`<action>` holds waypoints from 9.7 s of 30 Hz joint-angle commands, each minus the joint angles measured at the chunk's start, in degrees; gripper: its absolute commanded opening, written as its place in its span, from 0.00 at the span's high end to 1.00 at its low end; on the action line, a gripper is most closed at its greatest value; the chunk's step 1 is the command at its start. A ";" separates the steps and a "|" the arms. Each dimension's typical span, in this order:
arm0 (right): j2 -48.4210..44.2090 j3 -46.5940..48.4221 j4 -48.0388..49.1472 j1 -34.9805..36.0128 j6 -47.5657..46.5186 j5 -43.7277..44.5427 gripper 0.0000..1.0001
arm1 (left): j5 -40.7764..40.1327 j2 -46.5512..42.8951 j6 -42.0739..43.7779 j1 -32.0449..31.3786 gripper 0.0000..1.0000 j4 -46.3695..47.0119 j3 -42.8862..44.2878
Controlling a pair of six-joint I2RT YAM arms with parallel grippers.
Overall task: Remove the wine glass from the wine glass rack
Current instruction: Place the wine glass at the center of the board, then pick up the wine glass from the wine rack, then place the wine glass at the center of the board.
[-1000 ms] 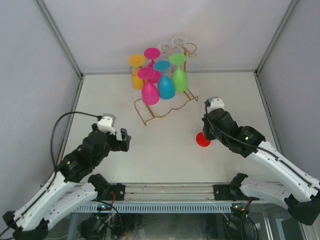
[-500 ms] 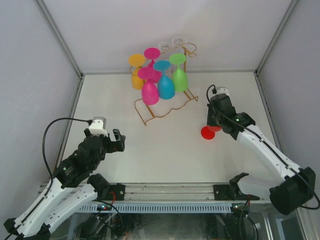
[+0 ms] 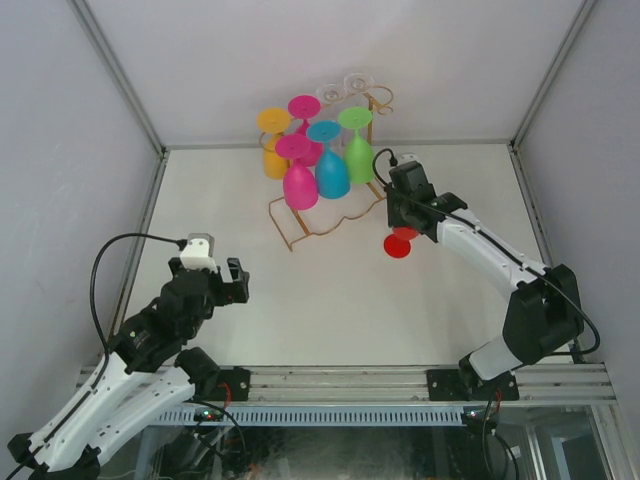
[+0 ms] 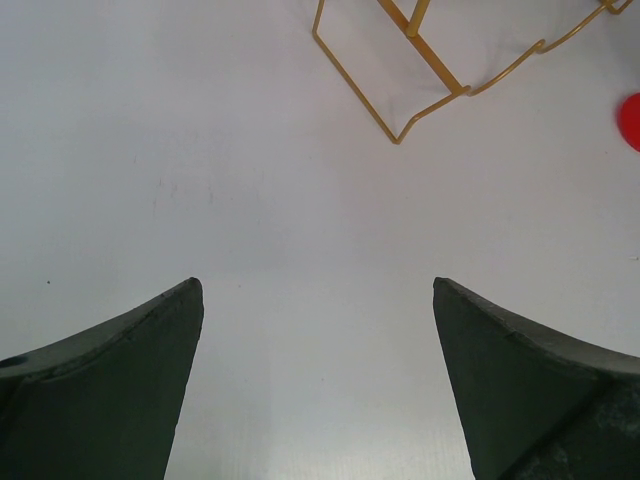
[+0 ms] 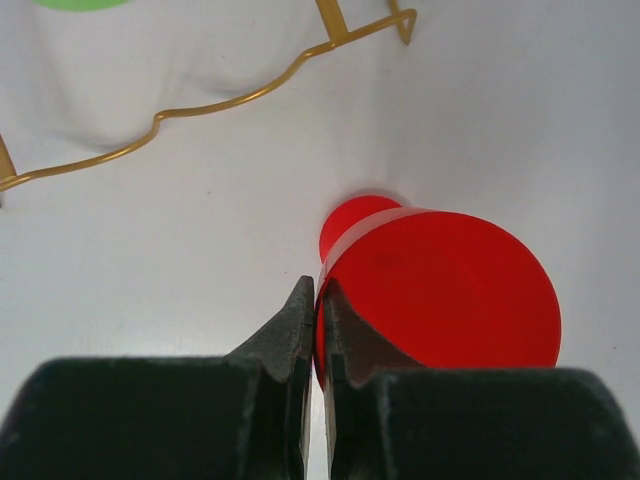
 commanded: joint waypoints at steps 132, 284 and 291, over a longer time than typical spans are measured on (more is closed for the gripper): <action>11.31 31.84 19.43 -10.41 42.39 -25.70 0.89 | 2.08 -2.23 -0.11 0.25 0.00 1.33 1.36; -49.08 -41.98 52.77 12.10 22.56 -46.47 1.00 | 38.63 -2.73 -32.78 -11.17 0.07 52.57 -17.86; -48.00 -41.98 55.88 12.84 22.79 -45.53 1.00 | 32.91 -0.85 -33.87 -17.73 0.17 58.86 -19.88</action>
